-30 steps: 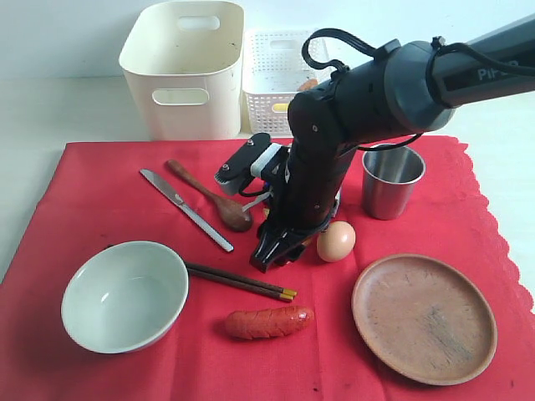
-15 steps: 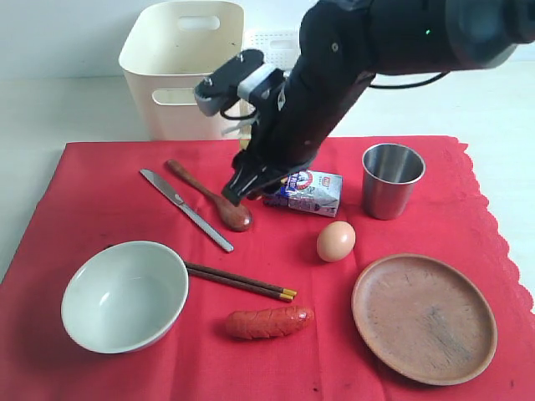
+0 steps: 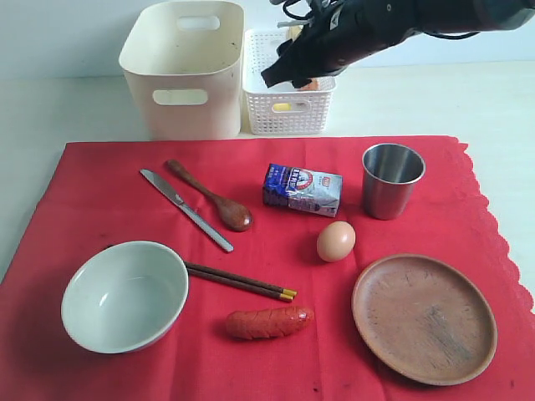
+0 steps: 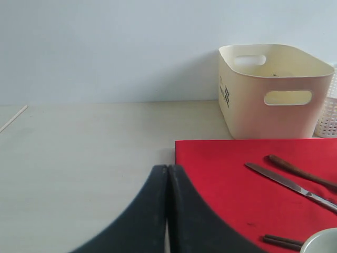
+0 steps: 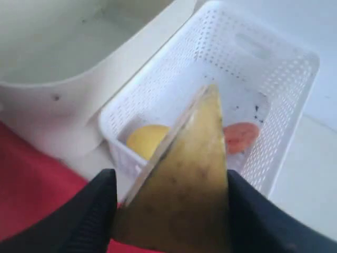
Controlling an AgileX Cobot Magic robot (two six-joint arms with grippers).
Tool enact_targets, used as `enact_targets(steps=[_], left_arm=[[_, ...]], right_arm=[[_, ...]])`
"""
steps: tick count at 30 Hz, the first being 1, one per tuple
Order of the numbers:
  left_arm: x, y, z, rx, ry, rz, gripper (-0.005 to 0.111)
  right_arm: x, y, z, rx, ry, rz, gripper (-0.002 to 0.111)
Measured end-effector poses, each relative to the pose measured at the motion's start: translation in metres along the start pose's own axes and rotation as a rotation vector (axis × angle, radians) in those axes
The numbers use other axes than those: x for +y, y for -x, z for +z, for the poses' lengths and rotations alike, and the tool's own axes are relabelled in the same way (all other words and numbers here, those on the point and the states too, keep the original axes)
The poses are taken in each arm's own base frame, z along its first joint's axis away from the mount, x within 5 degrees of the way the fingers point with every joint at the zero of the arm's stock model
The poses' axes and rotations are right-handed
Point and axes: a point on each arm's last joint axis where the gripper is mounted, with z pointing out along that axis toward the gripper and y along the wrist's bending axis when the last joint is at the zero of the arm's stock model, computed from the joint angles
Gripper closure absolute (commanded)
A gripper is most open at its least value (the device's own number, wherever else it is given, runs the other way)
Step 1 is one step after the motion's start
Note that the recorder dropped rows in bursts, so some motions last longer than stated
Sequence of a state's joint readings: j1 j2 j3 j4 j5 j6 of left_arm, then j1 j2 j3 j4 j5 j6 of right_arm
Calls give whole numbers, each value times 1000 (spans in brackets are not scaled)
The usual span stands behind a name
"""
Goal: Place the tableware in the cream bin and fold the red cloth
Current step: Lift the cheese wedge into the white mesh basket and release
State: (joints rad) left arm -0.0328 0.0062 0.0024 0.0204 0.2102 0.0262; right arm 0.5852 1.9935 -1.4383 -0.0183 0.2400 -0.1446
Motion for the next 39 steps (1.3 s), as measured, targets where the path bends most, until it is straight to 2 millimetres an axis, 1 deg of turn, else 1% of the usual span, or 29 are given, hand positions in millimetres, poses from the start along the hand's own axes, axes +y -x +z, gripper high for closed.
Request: enact_targets(steps=[1, 4, 7, 13, 17, 27, 29, 31, 34, 35, 37, 39], left_arm=[[0, 0, 0, 0, 0, 0, 107], [0, 0, 0, 0, 0, 0, 107], [0, 0, 0, 0, 0, 0, 107], [0, 0, 0, 0, 0, 0, 107], [0, 0, 0, 0, 0, 0, 107], [0, 0, 0, 0, 0, 0, 107], [0, 0, 0, 0, 0, 0, 107], [0, 0, 0, 0, 0, 0, 107], [0, 0, 0, 0, 0, 0, 107], [0, 0, 0, 0, 0, 0, 107], [0, 0, 0, 0, 0, 0, 107], [0, 0, 0, 0, 0, 0, 107]], right_arm=[[-5, 2, 8, -28, -12, 13, 108], [-9, 6, 22, -76, -22, 24, 108], [-8, 5, 36, -89, -24, 26, 108], [-8, -3, 57, -82, -24, 27, 108], [-8, -4, 62, -98, -26, 27, 108], [-8, -1, 62, -135, -31, 32, 108], [-9, 0, 62, -150, -33, 60, 108], [-12, -3, 65, -152, -35, 102, 108], [-21, -15, 76, -125, -45, 159, 108], [-22, -18, 78, -119, -46, 161, 106], [-22, -24, 85, -109, -47, 165, 99], [-21, -26, 87, -103, -47, 165, 92]])
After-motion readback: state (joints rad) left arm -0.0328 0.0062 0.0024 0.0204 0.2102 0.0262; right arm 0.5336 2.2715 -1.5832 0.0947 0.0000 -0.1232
